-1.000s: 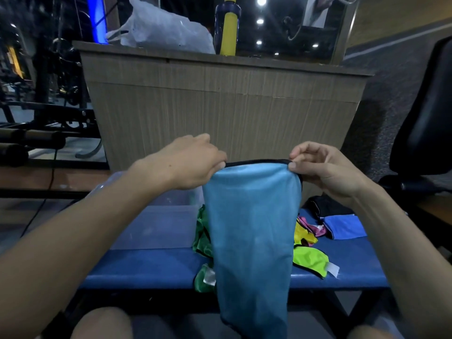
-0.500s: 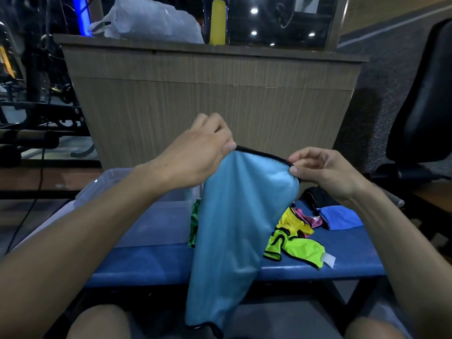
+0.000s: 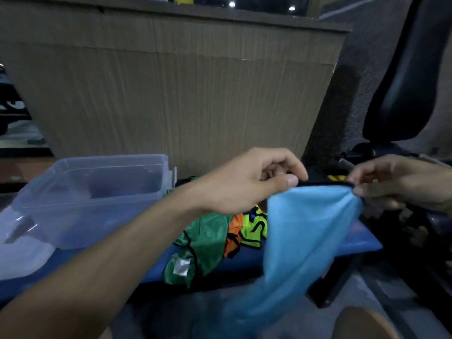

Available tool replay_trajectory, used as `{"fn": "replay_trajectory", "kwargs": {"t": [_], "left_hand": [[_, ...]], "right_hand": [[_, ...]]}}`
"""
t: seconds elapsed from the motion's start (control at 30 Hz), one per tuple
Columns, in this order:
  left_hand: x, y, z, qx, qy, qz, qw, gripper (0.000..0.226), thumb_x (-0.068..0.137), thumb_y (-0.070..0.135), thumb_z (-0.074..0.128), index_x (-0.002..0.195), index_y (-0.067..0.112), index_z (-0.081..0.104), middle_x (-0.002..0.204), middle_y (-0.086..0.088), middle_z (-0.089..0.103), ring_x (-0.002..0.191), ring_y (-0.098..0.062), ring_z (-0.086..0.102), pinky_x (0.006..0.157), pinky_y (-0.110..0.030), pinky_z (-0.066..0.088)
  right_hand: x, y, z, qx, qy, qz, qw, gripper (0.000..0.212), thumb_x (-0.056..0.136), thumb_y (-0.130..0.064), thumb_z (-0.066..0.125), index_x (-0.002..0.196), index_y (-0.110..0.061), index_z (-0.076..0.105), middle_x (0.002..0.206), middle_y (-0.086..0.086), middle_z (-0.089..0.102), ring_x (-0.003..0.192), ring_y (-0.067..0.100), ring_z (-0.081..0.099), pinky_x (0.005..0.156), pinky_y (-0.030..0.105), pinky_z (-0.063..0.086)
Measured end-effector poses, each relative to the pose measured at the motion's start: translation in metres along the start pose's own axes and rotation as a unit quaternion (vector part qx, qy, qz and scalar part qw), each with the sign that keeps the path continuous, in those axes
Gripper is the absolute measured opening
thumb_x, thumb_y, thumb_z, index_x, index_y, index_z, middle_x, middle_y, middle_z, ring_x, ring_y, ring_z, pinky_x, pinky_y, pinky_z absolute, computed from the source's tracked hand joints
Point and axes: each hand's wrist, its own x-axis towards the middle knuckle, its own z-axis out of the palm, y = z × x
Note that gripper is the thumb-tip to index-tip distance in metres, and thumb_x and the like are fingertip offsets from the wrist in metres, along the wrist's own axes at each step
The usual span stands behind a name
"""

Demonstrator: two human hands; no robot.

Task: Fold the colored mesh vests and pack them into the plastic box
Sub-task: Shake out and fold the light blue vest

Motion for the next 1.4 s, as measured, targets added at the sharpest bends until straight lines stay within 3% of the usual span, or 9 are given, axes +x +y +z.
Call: {"fn": "replay_trajectory", "kwargs": {"t": [0.1, 0.27, 0.43, 0.57, 0.77, 0.9, 0.97, 1.1, 1.4], "left_hand": [[0.015, -0.004, 0.010, -0.148, 0.060, 0.005, 0.987, 0.013, 0.102, 0.007, 0.058, 0.113, 0.006, 0.065, 0.096, -0.030, 0.060, 0.078, -0.020, 0.057, 0.066, -0.025, 0.052], [0.029, -0.045, -0.015, -0.251, 0.203, -0.025, 0.946, 0.010, 0.102, 0.007, 0.057, 0.103, 0.013, 0.065, 0.083, -0.003, 0.063, 0.067, -0.017, 0.060, 0.057, -0.030, 0.055], [0.008, -0.145, -0.048, 0.121, 0.305, -0.084, 0.941, 0.012, 0.101, 0.012, 0.058, 0.099, 0.021, 0.065, 0.072, 0.012, 0.059, 0.068, -0.001, 0.054, 0.066, -0.029, 0.045], [-0.025, -0.210, -0.058, 0.444, 0.213, -0.229, 0.840, 0.015, 0.098, 0.013, 0.058, 0.097, 0.028, 0.062, 0.082, 0.007, 0.065, 0.092, -0.026, 0.052, 0.079, -0.042, 0.038], [-0.028, -0.218, -0.064, 0.549, 0.163, -0.266, 0.775, 0.013, 0.092, 0.016, 0.060, 0.099, 0.025, 0.067, 0.103, 0.002, 0.057, 0.109, -0.031, 0.044, 0.087, -0.042, 0.032], [-0.018, -0.215, -0.041, 0.507, 0.144, -0.193, 0.828, 0.016, 0.090, 0.015, 0.062, 0.102, 0.022, 0.069, 0.106, 0.000, 0.060, 0.101, -0.027, 0.053, 0.077, -0.037, 0.037], [-0.010, -0.225, -0.019, 0.455, 0.063, -0.221, 0.860, 0.019, 0.100, 0.022, 0.049, 0.115, 0.026, 0.060, 0.114, 0.004, 0.055, 0.110, -0.023, 0.054, 0.073, -0.035, 0.036], [0.000, -0.261, 0.018, 0.428, -0.042, -0.243, 0.869, 0.045, 0.104, 0.046, 0.043, 0.145, 0.027, 0.039, 0.149, 0.002, 0.035, 0.141, -0.027, 0.031, 0.103, -0.045, 0.041], [0.041, -0.265, 0.084, 0.417, 0.040, -0.093, 0.903, 0.040, 0.089, 0.044, 0.045, 0.117, 0.024, 0.065, 0.135, -0.001, 0.056, 0.123, -0.030, 0.052, 0.087, -0.045, 0.053]], "right_hand": [[0.002, -0.047, -0.041, -0.021, 0.075, 0.013, 0.997, 0.056, 0.055, -0.016, 0.086, 0.102, 0.002, 0.064, 0.045, 0.015, 0.043, 0.028, 0.013, 0.033, 0.038, 0.014, 0.027], [0.090, -0.133, -0.038, -0.175, 0.169, -0.095, 0.965, 0.011, 0.092, 0.000, 0.065, 0.103, 0.001, 0.065, 0.049, 0.004, 0.062, 0.037, 0.009, 0.056, 0.037, 0.017, 0.047], [0.252, -0.120, 0.054, -0.221, 0.192, -0.134, 0.947, 0.013, 0.091, 0.000, 0.061, 0.089, -0.009, 0.070, 0.079, 0.012, 0.075, 0.064, 0.011, 0.073, 0.067, 0.030, 0.061], [0.335, -0.069, 0.153, -0.172, 0.190, -0.165, 0.952, 0.025, 0.085, 0.009, 0.056, 0.094, -0.006, 0.074, 0.077, 0.010, 0.074, 0.056, -0.002, 0.065, 0.059, 0.011, 0.050], [0.398, -0.034, 0.225, -0.082, 0.151, -0.147, 0.974, 0.031, 0.086, 0.007, 0.061, 0.080, -0.021, 0.071, 0.074, 0.008, 0.073, 0.078, 0.030, 0.075, 0.081, 0.041, 0.062], [0.404, -0.028, 0.230, -0.127, 0.109, -0.166, 0.972, 0.027, 0.088, -0.005, 0.070, 0.113, -0.014, 0.075, 0.102, 0.004, 0.077, 0.101, 0.022, 0.072, 0.098, 0.031, 0.052], [0.389, -0.025, 0.223, -0.056, 0.103, -0.176, 0.977, 0.030, 0.092, -0.003, 0.069, 0.120, -0.012, 0.071, 0.097, 0.000, 0.073, 0.088, 0.021, 0.073, 0.084, 0.031, 0.059], [0.338, 0.007, 0.185, 0.050, 0.141, -0.182, 0.972, 0.018, 0.098, 0.001, 0.060, 0.106, -0.013, 0.068, 0.084, 0.000, 0.070, 0.073, 0.013, 0.071, 0.066, 0.026, 0.060], [0.192, 0.201, 0.047, -0.064, 0.498, 0.091, 0.860, 0.004, 0.089, -0.015, 0.070, 0.090, -0.018, 0.073, 0.090, 0.004, 0.075, 0.089, 0.029, 0.072, 0.082, 0.039, 0.053]]}}
